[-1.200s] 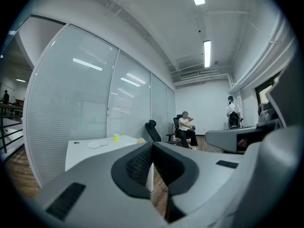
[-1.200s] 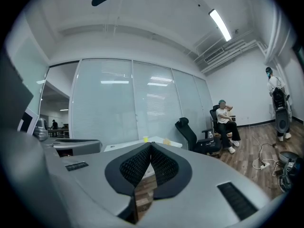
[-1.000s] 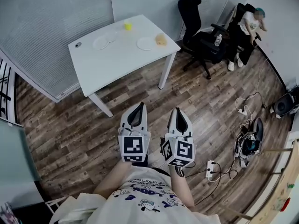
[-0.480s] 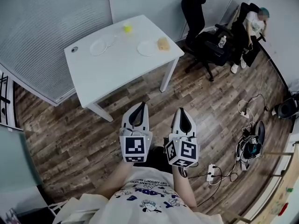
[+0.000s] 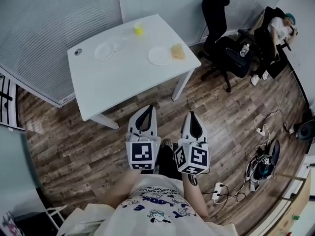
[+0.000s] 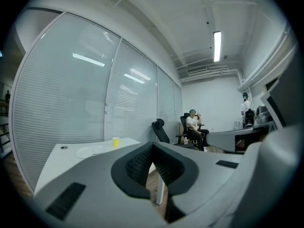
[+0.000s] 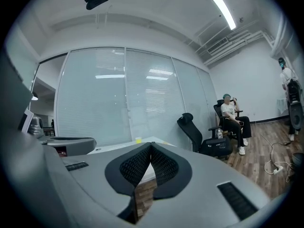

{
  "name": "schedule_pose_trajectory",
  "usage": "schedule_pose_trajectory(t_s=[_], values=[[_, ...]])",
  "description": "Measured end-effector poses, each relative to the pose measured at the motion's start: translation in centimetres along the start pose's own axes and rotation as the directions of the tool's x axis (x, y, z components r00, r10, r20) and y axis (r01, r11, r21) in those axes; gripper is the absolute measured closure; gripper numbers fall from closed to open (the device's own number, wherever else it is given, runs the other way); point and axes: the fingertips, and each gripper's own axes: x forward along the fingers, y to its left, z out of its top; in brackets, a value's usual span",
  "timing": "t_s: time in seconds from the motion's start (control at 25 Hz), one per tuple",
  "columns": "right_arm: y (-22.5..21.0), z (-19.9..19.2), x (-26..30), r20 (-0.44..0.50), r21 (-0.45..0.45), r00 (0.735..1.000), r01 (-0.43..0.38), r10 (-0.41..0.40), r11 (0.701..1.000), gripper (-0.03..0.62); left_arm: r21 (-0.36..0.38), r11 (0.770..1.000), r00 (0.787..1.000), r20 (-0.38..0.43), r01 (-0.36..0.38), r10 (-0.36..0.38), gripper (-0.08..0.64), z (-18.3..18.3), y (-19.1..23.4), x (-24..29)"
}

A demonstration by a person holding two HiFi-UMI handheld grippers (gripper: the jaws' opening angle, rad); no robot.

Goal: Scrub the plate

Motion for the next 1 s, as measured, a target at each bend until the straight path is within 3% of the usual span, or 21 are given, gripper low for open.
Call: schedule_pose_trajectory(t_s=[0.6, 1.0], values=[[-6.7, 2.4, 14.4, -0.045, -0.031, 0.99, -0.133, 0.131, 0.991, 0.598, -0.04, 0.992, 0.993, -0.017, -0.121, 0.121, 0.537, 1.8, -0.4, 14.9], [-7.7, 0.9, 17.8, -0.09, 0.009, 0.979, -0.182, 0.182, 0.983, 0.598, -0.046, 0.979, 0.979, -0.057, -0.196, 0.194, 0.537, 1.0, 0.3, 17.2]])
